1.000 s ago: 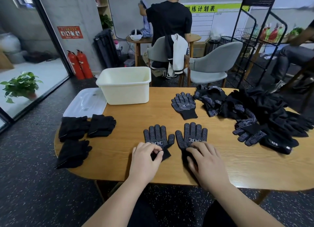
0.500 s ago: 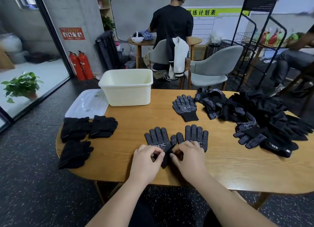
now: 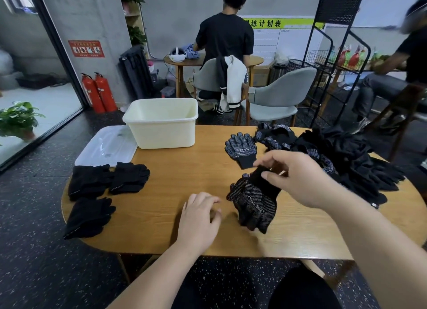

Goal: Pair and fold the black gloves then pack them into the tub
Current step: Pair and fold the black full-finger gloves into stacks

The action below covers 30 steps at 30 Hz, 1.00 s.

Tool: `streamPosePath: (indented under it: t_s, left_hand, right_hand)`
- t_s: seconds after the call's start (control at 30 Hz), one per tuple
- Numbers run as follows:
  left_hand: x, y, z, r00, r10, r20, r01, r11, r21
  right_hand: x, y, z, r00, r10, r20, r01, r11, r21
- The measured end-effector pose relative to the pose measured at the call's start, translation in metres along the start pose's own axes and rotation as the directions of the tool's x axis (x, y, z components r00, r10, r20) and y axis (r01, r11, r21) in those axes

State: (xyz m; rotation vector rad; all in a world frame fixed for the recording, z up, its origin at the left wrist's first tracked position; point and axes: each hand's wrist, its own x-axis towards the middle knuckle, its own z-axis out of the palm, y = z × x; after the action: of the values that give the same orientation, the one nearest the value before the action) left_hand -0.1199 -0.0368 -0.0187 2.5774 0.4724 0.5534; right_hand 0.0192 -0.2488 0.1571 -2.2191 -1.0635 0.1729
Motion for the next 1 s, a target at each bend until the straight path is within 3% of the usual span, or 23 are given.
streamPosePath:
  t_s: [0.17, 0.3, 0.4, 0.5, 0.57, 0.63, 0.8, 0.93, 1.0]
  left_hand:
    - [0.005, 0.023, 0.018, 0.993, 0.057, 0.099, -0.056, 0.998, -0.009]
    - [0.005, 0.018, 0.026, 0.983, 0.103, 0.149, -0.112, 0.992, 0.055]
    - [0.003, 0.018, 0.026, 0.978, 0.132, 0.160, -0.150, 0.984, 0.101]
    - [0.003, 0.020, 0.026, 0.975, 0.137, 0.178, -0.161, 0.978, 0.131]
    - [0.003, 0.023, 0.025, 0.971, 0.121, 0.208, -0.152, 0.978, 0.142]
    - [0.003, 0.024, 0.023, 0.967, 0.118, 0.224, -0.152, 0.978, 0.143]
    - [0.003, 0.024, 0.023, 0.969, 0.103, 0.222, -0.134, 0.983, 0.127]
    - [0.004, 0.024, 0.023, 0.973, 0.087, 0.215, -0.111, 0.989, 0.099]
    - [0.004, 0.024, 0.023, 0.976, 0.080, 0.203, -0.101, 0.991, 0.091]
  right_hand:
    - [0.025, 0.009, -0.024, 0.999, -0.005, -0.044, 0.002, 0.998, -0.070]
    - [0.034, 0.013, -0.028, 0.966, -0.078, -0.247, 0.045, 0.989, -0.139]
    - [0.028, 0.015, -0.013, 0.929, -0.192, -0.315, 0.112, 0.960, -0.255]
    - [0.018, 0.033, 0.029, 0.949, -0.240, -0.202, 0.170, 0.936, -0.309]
    - [0.008, 0.056, 0.070, 0.989, -0.147, -0.003, 0.136, 0.923, -0.361]
    - [-0.007, 0.081, 0.108, 0.990, -0.113, 0.087, 0.139, 0.912, -0.387]
    - [-0.024, 0.111, 0.143, 0.971, -0.170, -0.170, 0.113, 0.948, -0.299]
    - [-0.022, 0.097, 0.131, 0.896, -0.232, -0.380, 0.107, 0.941, -0.320]
    - [-0.026, 0.092, 0.129, 0.863, -0.309, -0.400, 0.150, 0.912, -0.382]
